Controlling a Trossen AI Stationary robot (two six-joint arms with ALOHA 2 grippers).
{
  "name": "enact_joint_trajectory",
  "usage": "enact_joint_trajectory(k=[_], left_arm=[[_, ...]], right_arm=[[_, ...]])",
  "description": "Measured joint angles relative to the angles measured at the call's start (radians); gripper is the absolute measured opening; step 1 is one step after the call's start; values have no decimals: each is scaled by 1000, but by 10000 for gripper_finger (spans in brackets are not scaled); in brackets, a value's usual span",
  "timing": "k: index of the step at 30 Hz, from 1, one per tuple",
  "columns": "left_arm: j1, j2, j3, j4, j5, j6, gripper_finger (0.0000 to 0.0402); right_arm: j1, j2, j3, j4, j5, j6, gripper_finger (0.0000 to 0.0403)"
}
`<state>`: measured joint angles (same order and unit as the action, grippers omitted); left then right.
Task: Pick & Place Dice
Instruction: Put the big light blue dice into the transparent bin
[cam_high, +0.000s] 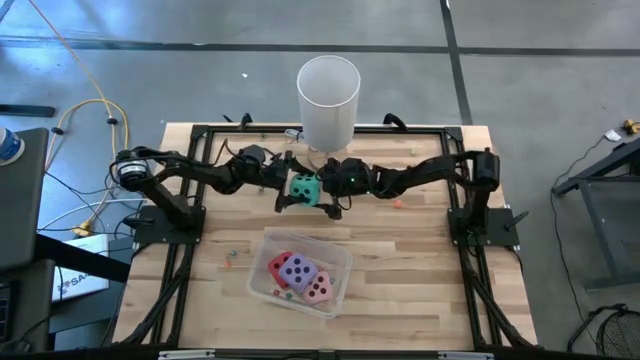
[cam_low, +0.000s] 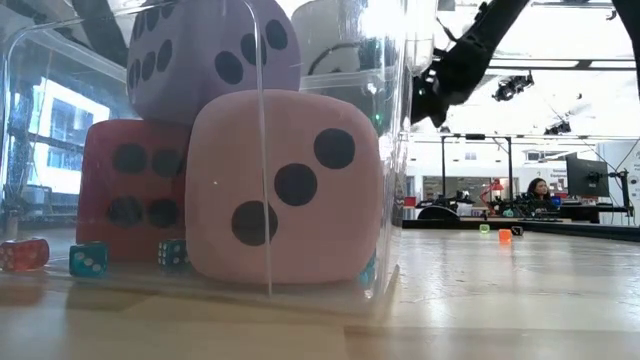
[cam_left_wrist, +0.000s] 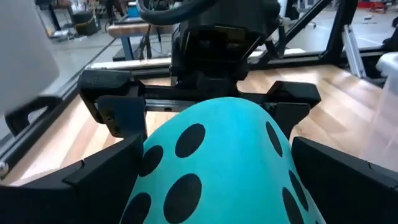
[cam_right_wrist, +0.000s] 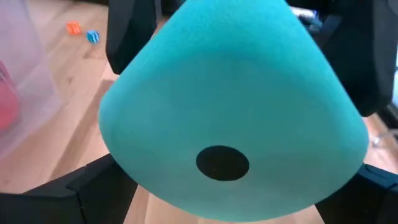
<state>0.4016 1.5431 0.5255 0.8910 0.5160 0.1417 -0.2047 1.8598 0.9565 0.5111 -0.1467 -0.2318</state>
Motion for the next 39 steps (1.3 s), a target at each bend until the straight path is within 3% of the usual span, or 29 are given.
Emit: enact_joint_trajectory(k=[13, 24, 30, 39], left_arm=[[-84, -178, 1, -98, -45, 18, 400], [-284, -284, 2, -107, -171, 9, 400], [-412, -289, 38, -170, -217, 2, 400], [-598, -286, 122, -306, -392, 15, 400]], right_arm=[[66, -126, 0, -19, 23, -35, 396], [217, -241, 0, -67, 37, -93, 396], [357, -244, 53, -173, 259, -140, 396], [514, -244, 86, -227, 410, -85, 396]])
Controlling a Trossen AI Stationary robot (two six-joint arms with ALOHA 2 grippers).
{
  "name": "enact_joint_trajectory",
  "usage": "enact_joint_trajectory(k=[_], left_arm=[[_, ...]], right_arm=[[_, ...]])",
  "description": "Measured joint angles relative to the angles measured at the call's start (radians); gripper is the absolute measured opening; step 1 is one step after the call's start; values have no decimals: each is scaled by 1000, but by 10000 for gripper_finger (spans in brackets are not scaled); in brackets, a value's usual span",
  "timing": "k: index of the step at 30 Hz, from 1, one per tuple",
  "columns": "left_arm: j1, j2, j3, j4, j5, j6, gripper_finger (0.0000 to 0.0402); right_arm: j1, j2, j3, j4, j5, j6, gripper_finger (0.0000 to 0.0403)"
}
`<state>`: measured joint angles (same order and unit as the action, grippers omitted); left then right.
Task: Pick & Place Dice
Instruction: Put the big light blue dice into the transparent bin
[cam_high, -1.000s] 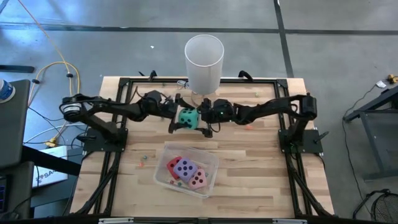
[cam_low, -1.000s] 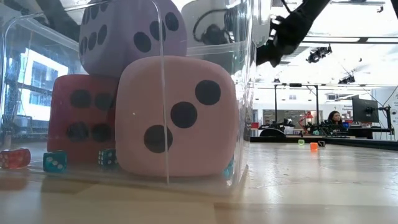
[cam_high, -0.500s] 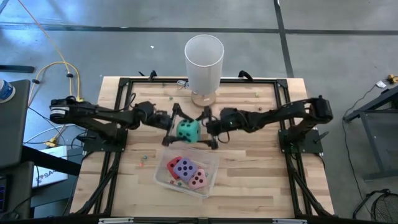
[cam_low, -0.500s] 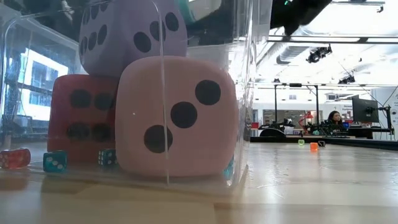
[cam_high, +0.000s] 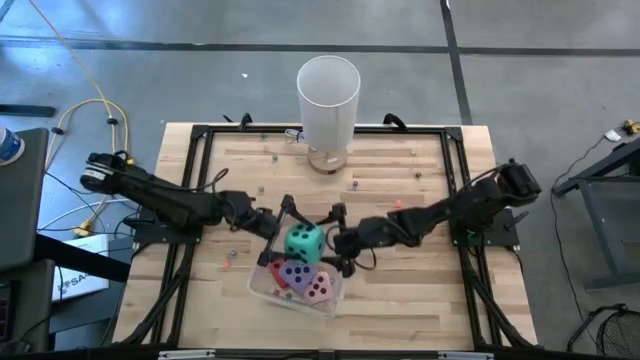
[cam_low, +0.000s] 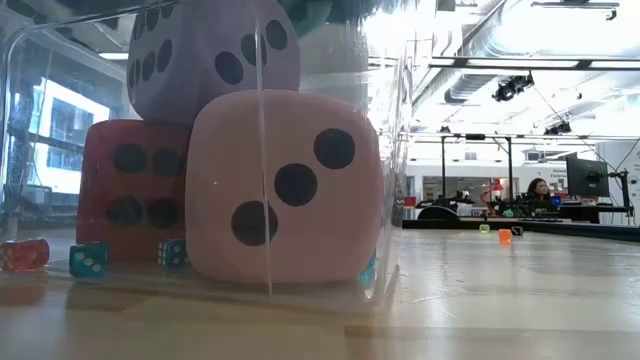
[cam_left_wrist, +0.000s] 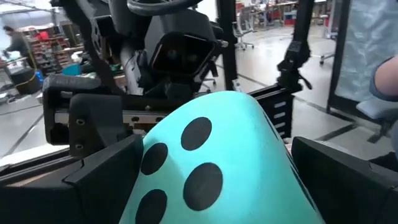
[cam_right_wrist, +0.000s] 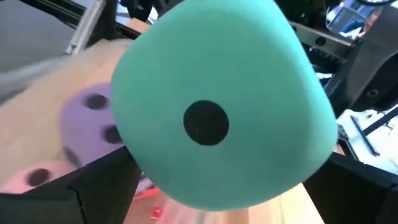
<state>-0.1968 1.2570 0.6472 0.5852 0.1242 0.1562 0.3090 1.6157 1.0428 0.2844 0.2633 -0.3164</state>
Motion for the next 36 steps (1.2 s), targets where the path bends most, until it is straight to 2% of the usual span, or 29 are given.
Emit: enact_joint_trajectory(k=[8, 16, 22, 29, 36], left_arm=[[-108, 1, 16, -29, -119, -25, 400], [-147, 79, 20, 44, -128, -71, 400], [-164, 77, 17, 31, -154, -59, 400], [-166, 65, 24, 29, -157, -26, 400], [-165, 64, 29, 23, -158, -42, 400]], right_arm=[[115, 0, 2, 12, 140, 75, 396], [193, 0, 3, 0, 235, 162, 396], [231, -2, 5, 4, 303, 156, 396], [219, -2, 5, -5, 305, 109, 396], [175, -2, 3, -7, 210, 110, 396]])
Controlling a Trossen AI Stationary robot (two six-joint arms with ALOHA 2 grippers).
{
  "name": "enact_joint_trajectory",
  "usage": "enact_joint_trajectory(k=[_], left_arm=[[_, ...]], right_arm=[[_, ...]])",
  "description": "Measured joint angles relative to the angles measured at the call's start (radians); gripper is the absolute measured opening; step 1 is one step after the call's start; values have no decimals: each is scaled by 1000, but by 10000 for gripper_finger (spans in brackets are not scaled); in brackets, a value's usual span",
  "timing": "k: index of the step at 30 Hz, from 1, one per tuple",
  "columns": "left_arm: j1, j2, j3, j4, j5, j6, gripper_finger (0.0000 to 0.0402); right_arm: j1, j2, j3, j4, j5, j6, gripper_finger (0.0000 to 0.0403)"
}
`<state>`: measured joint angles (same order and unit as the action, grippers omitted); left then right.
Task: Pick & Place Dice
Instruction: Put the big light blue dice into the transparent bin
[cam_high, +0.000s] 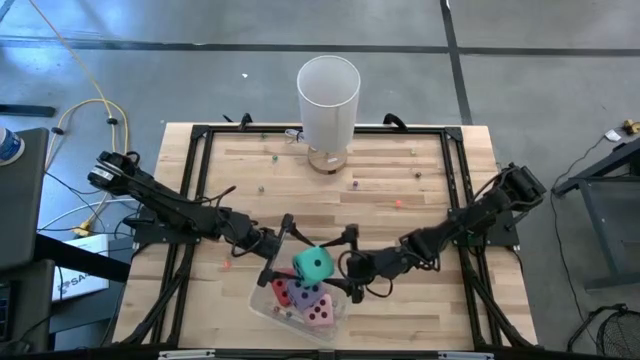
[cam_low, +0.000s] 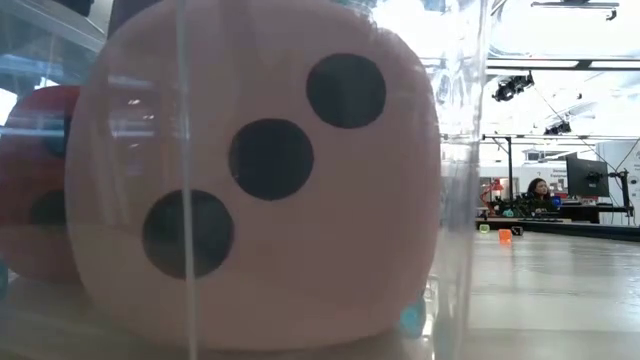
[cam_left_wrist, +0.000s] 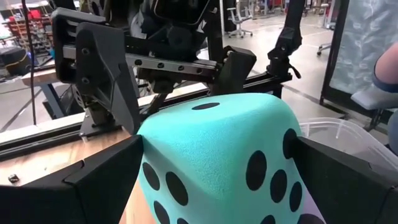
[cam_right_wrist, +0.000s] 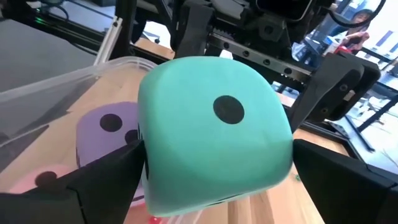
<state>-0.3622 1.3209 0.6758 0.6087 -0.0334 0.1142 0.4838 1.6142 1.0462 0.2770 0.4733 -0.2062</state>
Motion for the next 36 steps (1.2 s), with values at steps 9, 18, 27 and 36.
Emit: enact_joint_trajectory(k=[9, 18, 27, 36], left_arm=[[-45, -2, 3, -10, 1, 1, 400], [-116, -44, 3, -92, 3, 12, 400], [-122, -67, 4, -144, 5, 16, 400], [-116, -94, 4, -230, -147, 20, 400]], right_arm=[[-27, 2, -2, 59, -147, -3, 396], [-33, 3, -2, 72, -272, -8, 396], [-25, 3, -2, 67, -378, -10, 396], [-28, 3, -2, 61, -391, -10, 396]])
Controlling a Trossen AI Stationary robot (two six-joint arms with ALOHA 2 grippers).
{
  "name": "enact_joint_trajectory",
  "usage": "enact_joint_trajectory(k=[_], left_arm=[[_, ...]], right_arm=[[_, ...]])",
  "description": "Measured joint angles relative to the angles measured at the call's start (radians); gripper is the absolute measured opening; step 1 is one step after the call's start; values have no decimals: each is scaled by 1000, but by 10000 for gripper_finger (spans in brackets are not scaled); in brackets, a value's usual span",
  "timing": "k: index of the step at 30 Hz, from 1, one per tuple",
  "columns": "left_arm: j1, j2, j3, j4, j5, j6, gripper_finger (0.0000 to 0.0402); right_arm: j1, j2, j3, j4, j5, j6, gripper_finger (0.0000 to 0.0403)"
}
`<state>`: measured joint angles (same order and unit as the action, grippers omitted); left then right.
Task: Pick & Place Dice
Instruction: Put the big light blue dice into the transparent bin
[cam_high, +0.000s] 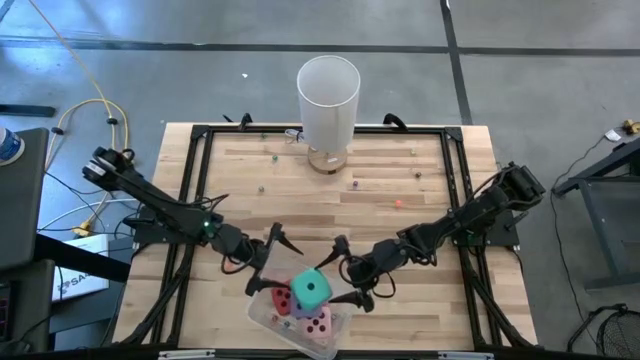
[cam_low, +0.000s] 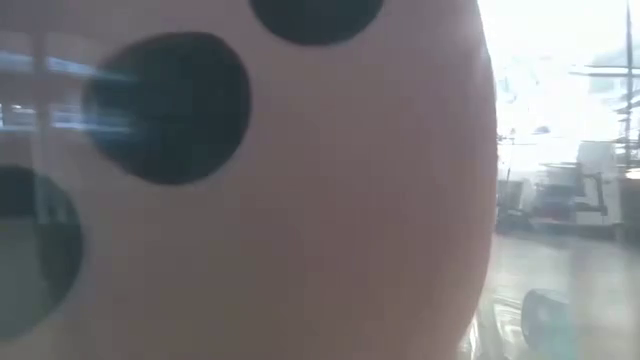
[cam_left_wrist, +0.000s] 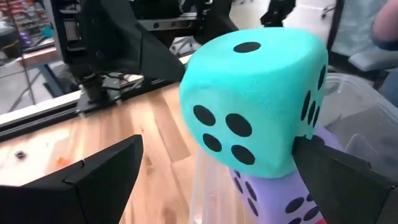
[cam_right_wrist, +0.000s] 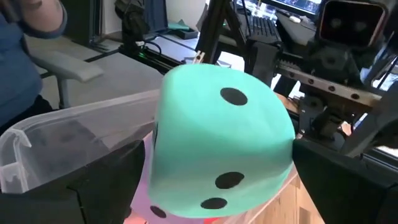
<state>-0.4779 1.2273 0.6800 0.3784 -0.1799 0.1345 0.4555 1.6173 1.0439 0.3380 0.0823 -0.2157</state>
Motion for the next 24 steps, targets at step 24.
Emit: enact_joint_trajectory(k=[24], left_arm=[[9, -33, 0, -25, 4, 26, 400]], right_arm=[[-26, 0, -1, 51, -33, -67, 396]])
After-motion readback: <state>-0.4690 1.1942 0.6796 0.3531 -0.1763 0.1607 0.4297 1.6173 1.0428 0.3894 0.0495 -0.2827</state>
